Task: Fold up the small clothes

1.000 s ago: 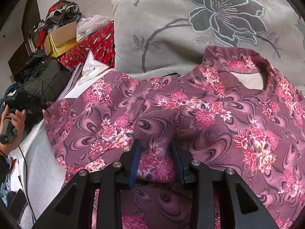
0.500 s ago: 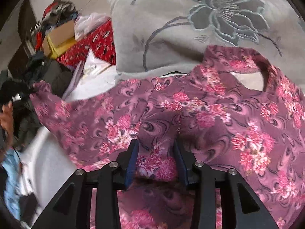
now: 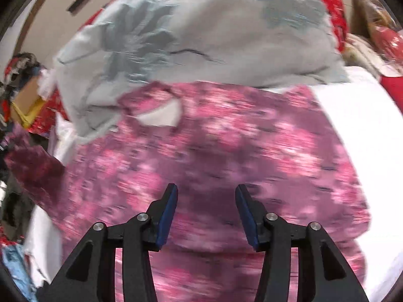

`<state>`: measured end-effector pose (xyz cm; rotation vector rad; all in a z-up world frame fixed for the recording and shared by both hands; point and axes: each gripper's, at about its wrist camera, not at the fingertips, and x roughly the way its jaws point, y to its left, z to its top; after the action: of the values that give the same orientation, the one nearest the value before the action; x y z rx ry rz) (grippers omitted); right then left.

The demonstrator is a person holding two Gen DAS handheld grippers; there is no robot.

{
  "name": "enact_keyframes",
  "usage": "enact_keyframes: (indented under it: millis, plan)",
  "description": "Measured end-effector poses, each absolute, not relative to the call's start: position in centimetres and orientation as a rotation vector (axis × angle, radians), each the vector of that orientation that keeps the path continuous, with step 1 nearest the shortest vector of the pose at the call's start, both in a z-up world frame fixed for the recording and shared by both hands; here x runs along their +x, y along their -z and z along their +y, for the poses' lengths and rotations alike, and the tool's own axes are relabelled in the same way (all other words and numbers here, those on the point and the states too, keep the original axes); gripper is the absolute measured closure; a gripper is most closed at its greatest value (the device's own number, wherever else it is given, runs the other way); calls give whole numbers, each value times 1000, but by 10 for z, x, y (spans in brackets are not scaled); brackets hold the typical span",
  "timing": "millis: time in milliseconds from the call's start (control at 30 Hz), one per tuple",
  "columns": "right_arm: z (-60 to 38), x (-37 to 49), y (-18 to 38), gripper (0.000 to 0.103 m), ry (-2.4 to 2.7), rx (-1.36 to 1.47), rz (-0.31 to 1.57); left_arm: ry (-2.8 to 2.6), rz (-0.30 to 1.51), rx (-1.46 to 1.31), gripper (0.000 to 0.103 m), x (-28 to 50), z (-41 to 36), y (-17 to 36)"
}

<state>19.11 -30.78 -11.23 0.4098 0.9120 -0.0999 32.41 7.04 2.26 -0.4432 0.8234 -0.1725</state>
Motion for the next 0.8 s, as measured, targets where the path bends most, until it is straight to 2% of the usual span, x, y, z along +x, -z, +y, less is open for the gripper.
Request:
enact_keyframes:
  millis: [333,467,633,800]
  plan:
    - [-351,161,133,54,178,324,940,318,960,-278,98,317,-57,4]
    - [-340,164,135,49,162,252,937,343,1044,-213,98,322,-95,34]
    - [-335,158,139,45,152,240,903,309,1158,-194,96,341,-108,73]
    - [-332,156,141,40,146,233,885,299,1228,-203,86,347,-112,103]
